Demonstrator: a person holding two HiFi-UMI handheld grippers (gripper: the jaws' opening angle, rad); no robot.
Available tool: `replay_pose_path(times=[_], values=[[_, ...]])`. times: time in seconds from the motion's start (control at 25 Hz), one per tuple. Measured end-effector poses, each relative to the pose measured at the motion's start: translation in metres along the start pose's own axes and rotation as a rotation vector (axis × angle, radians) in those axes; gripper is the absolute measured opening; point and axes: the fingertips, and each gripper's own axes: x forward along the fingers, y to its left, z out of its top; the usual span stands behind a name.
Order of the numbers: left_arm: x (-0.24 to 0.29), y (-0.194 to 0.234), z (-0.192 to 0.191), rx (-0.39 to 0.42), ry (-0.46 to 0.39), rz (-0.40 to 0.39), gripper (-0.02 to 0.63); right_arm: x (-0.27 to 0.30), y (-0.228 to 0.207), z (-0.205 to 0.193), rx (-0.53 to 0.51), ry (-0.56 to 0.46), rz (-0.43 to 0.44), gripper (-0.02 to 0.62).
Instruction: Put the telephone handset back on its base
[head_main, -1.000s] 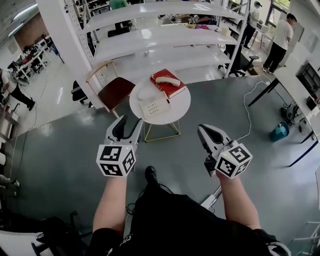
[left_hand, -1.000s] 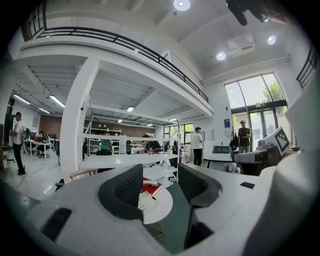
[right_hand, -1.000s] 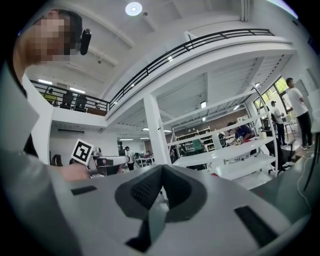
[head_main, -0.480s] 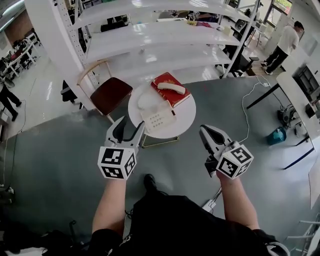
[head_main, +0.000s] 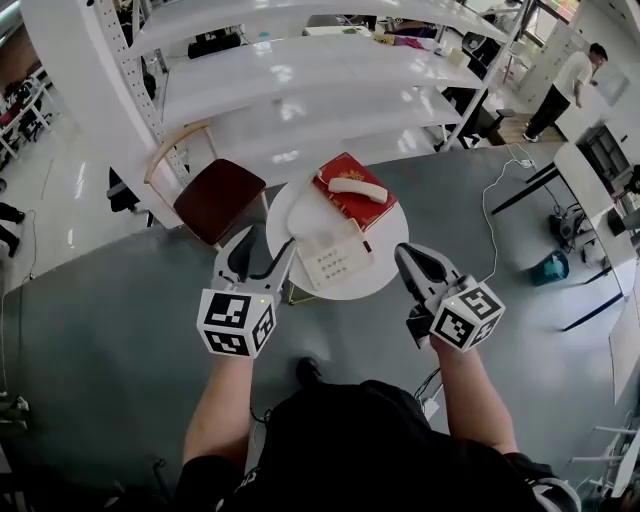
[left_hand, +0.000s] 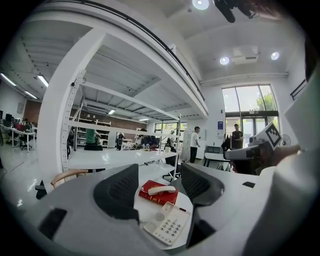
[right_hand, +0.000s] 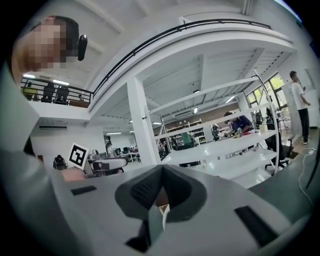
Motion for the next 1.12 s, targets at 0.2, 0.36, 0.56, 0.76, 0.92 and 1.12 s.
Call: replay_pose_path(times=[0.2, 0.36, 0.56, 0.76, 0.92, 1.12], values=[[0.018, 0.019, 0.001, 0.011, 0.017, -0.039, 0.27, 0.023, -0.004, -0.006, 0.021, 0.015, -0.021, 0.006], [0.042, 0.025, 0.002, 0.017, 0.032, -0.068, 0.27, 0.038, -0.016, -0.006, 0.034, 0.018, -0.034, 0.006], [0.084, 0.021, -0.011, 0.038, 0.078, -0.136, 0.268, 0.059, -0.044, -0.017, 0.071, 0.015, -0.054, 0.006], [0.137, 0.011, -0.025, 0.078, 0.143, -0.236, 0.247, 0.082, -0.084, -0.023, 0.109, -0.003, -0.075, 0.006], [0.189, 0.012, -0.031, 0.096, 0.197, -0.263, 0.248, 0.101, -0.125, -0.025, 0.14, -0.002, -0.093, 0.006], [0.242, 0.023, -0.034, 0.111, 0.253, -0.27, 0.255, 0.125, -0.166, -0.021, 0.182, -0.004, -0.1, 0.006]])
